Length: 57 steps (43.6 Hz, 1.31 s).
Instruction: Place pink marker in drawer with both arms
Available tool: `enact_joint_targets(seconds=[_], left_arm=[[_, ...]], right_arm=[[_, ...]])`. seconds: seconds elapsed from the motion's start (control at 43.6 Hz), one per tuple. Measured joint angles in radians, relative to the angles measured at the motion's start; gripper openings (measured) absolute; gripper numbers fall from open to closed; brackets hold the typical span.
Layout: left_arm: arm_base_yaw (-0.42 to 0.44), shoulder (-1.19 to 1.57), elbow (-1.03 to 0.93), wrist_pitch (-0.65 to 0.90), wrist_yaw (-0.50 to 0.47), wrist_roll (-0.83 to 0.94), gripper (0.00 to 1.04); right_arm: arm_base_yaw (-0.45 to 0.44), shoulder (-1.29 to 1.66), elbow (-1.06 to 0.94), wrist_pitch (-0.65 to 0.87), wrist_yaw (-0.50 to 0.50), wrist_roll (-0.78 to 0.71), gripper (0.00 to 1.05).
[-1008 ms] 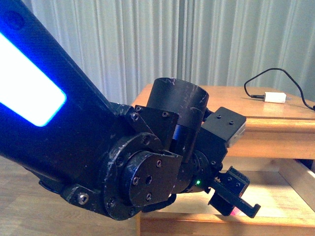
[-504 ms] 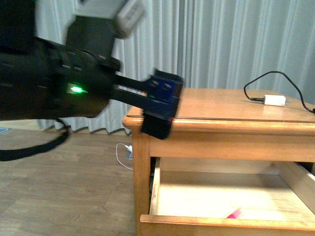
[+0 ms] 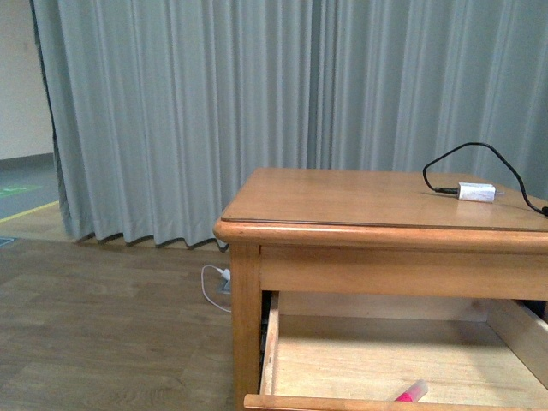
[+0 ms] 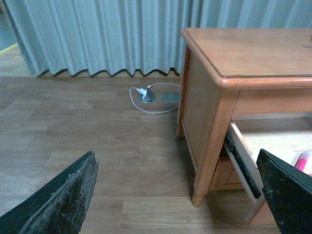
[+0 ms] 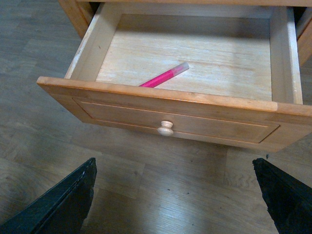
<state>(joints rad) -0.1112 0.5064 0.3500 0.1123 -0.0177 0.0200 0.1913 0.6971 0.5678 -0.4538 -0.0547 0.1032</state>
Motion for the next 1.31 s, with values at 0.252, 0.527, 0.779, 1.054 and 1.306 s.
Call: enact_joint_targets(seconds=[0.252, 0.527, 0.779, 1.054, 1.306], left_arm=[[0.006, -0.024, -0.029, 0.01, -0.022, -0.024, 0.96], [0.107, -0.126, -0.169, 0.077, 0.016, -0.024, 0.4], [0.109, -0.212, -0.246, 0.077, 0.018, -0.024, 0.04], [0.109, -0.281, -0.288, 0.052, 0.017, -0.024, 0.04], [0.109, -0.413, -0.309, -0.087, 0.018, -0.024, 0.04]], right_arm=[[0.0, 0.0, 0.0, 0.0, 0.0, 0.0, 0.96], [0.0, 0.0, 0.0, 0.0, 0.0, 0.0, 0.96], [0.0, 0.0, 0.0, 0.0, 0.0, 0.0, 0.96], [0.0, 0.0, 0.0, 0.0, 0.0, 0.0, 0.96], [0.0, 0.0, 0.0, 0.0, 0.0, 0.0, 0.96]])
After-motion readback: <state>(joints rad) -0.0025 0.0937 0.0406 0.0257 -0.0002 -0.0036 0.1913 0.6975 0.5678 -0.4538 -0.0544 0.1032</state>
